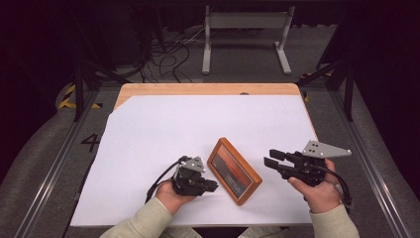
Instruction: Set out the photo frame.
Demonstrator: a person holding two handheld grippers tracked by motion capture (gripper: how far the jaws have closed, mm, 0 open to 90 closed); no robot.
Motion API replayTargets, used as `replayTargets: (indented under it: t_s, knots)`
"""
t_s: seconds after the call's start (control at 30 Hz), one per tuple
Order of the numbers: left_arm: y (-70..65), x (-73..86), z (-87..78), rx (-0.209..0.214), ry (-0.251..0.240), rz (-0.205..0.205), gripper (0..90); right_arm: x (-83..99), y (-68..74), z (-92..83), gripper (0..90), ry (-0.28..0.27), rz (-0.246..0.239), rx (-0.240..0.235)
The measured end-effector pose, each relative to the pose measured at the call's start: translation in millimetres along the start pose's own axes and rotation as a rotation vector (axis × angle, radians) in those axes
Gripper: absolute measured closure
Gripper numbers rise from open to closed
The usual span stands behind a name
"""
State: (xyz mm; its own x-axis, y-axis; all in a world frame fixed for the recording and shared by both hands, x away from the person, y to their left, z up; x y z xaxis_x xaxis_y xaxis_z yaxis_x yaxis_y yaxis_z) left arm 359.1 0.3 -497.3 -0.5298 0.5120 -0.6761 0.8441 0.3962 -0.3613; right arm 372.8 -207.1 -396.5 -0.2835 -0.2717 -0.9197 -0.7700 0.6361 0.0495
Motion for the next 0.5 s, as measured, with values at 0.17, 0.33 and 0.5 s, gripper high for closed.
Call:
replayTargets:
  t_s: [0.17, 0.33, 0.5]
  knots:
    - [19.6, 0.4, -20.6, -0.051, -0.052, -0.036, 76.5, -11.6, 5.9, 13.0, 54.8, 0.056, 0.084, -0.036]
    - [29.4, 0.0, -31.7, -0.088, -0.084, -0.041, 72.3, -16.7, 9.1, 27.5, 53.6, 0.139, 0.143, -0.045]
    - [39.9, 1.0, -43.1, -0.097, -0.119, -0.083, 71.0, -20.9, 14.8, 48.2, 48.3, 0.236, 0.154, -0.053]
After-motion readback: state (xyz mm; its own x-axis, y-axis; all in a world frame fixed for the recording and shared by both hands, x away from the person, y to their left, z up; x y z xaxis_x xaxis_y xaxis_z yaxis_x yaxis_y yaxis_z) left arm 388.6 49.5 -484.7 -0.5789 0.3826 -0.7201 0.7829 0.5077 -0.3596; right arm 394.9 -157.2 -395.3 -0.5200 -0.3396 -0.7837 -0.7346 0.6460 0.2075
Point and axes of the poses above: each handheld gripper's, and its own axes: z roughly forward along the jaws, x roughly out of its underside, y roughly to its left, the point moved 10 cm from there along z, roughly forward along the jaws, and after that the axes turned 7 degrees about -z, right-handed, at the moved point
